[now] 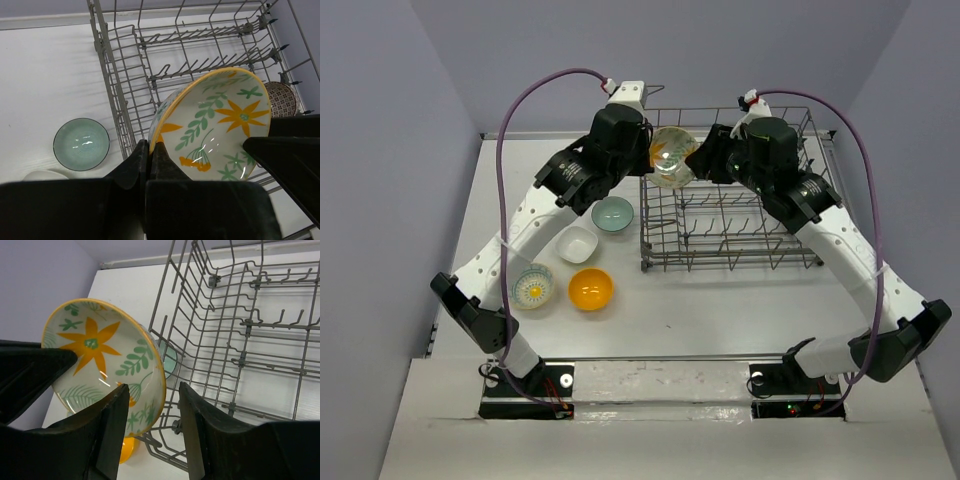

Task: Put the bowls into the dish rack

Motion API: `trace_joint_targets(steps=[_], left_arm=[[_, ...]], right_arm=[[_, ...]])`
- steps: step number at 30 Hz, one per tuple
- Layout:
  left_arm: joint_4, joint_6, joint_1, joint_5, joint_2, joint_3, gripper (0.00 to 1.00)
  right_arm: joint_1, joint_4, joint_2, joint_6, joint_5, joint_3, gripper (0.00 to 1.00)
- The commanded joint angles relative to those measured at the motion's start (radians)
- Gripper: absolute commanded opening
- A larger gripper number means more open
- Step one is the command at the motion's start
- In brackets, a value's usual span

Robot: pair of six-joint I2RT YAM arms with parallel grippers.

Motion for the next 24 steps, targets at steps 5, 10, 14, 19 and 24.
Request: trace_joint_targets(steps=[5,10,14,19,24], left_arm=[[0.067,-0.007,-0.046,-0.037,-0.029,0.048,0.0],[0.083,-0.015,-0.067,-0.026,-0.034,0.031,0.0],[0.084,-0.019,-0.072,-0.023,-0.032,0.025,0.0],[0.09,-0.019,-0.077,-0.018,-0.034,0.016,0.0],[0.1,-0.021,-0.077,-0.021,-0.03,0.006,0.2]], right_arm=[[0.007,0.019,0.009,-0.033,0.087,0.043,0.48],[0.007,0.029,0.023,-0.032,0.089,0.038,0.41],[0.007,0.036,0.023,-0.029,0.093,0.026,0.36],[0.007,0.042,0.011,-0.027,0.096,0.015,0.2],[0.007,0.044,0.002,-0.027,0.098,0.014,0.01]])
